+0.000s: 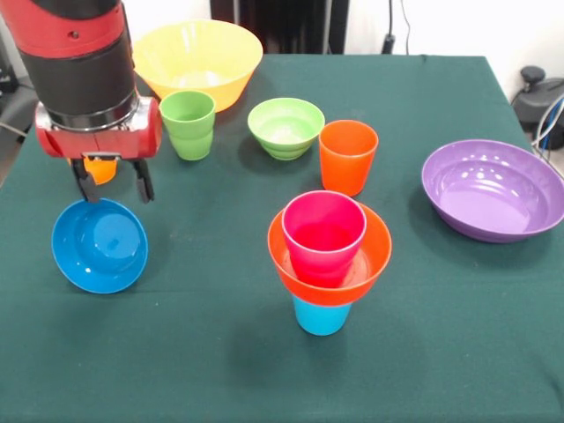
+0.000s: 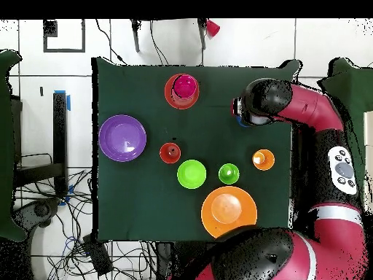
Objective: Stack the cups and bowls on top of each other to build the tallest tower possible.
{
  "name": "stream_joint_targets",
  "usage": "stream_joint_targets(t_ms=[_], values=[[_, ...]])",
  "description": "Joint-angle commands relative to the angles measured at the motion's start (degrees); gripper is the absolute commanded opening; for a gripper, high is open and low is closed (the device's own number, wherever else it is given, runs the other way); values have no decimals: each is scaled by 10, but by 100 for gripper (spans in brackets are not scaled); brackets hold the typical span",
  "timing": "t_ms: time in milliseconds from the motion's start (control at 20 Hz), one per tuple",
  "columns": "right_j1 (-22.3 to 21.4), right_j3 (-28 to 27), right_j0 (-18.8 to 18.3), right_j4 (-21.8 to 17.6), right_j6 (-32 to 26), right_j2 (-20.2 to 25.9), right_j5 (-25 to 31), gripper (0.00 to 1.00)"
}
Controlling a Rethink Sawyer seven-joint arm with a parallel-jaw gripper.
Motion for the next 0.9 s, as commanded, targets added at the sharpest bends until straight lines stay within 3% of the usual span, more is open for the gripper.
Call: stream_joint_targets(t_ms=[50,450,900], values=[[59,19,2,-40,-93,45,-37,100],[101,-36,5,-42,-102,45,-29,100],[92,-26,25,-45,-68,27,-32,100]])
